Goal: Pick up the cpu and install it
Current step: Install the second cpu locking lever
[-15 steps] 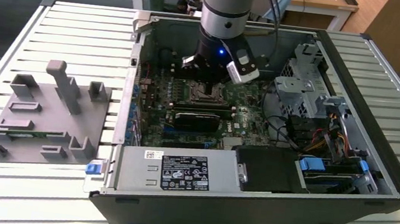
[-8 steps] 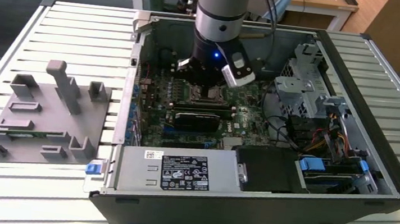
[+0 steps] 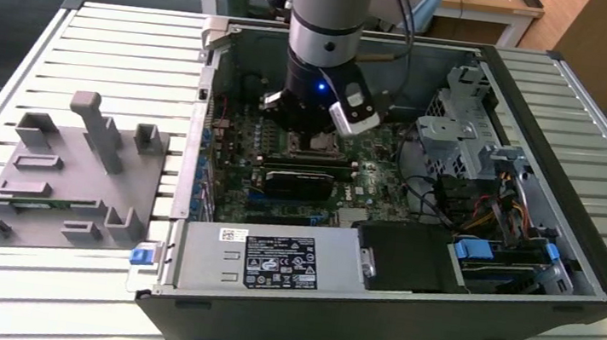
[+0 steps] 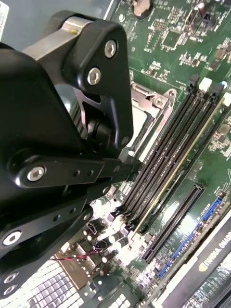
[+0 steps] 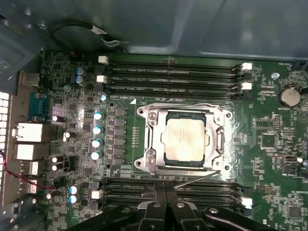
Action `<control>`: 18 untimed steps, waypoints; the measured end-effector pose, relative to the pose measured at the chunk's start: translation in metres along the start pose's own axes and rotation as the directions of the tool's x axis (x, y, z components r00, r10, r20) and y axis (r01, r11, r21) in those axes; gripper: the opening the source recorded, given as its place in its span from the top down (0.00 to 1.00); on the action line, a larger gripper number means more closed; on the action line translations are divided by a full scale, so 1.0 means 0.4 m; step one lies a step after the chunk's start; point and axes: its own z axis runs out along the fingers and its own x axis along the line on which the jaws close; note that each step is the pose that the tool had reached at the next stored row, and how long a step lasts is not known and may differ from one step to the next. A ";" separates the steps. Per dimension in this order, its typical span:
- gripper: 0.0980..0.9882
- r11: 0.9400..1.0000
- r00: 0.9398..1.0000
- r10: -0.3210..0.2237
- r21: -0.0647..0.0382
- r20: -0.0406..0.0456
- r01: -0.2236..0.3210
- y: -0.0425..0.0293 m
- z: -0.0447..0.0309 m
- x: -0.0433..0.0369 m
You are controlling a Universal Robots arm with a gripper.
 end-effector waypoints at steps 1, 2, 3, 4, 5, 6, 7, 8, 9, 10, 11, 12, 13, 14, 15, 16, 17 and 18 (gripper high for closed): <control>0.99 1.000 1.000 0.000 0.000 0.000 0.000 0.000 0.005 0.000; 0.99 1.000 1.000 0.000 0.000 0.000 0.000 -0.001 0.009 0.001; 0.99 1.000 1.000 0.000 0.000 0.000 0.000 -0.001 0.013 0.002; 0.99 1.000 1.000 0.000 0.000 0.000 0.000 -0.001 0.018 0.002; 0.99 1.000 1.000 0.000 0.000 0.000 0.000 -0.002 0.023 0.002; 0.99 1.000 1.000 0.000 0.000 0.000 0.000 -0.002 0.027 0.003; 0.99 1.000 1.000 0.000 0.000 0.000 0.000 -0.002 0.032 0.003; 0.99 1.000 1.000 0.000 -0.001 0.000 0.000 -0.003 0.035 0.005; 0.99 1.000 1.000 0.000 -0.004 0.000 0.000 -0.003 0.038 0.006; 0.99 1.000 1.000 0.000 -0.006 0.000 0.000 -0.003 0.040 0.006; 0.99 1.000 1.000 0.000 -0.010 0.000 0.000 -0.003 0.041 0.007; 0.99 1.000 1.000 0.000 -0.021 0.001 0.000 -0.005 0.041 0.010; 0.99 0.999 1.000 0.000 -0.032 0.001 0.000 -0.006 0.041 0.014; 0.99 0.999 1.000 0.000 -0.042 0.001 0.000 -0.008 0.040 0.017; 0.99 0.999 1.000 0.000 -0.049 0.001 0.000 -0.011 0.040 0.019; 0.99 0.999 1.000 0.000 -0.055 0.001 0.000 -0.014 0.040 0.021; 0.99 0.998 1.000 0.000 -0.058 0.001 0.000 -0.018 0.040 0.023; 0.99 0.998 1.000 0.000 -0.061 0.002 0.000 -0.022 0.041 0.024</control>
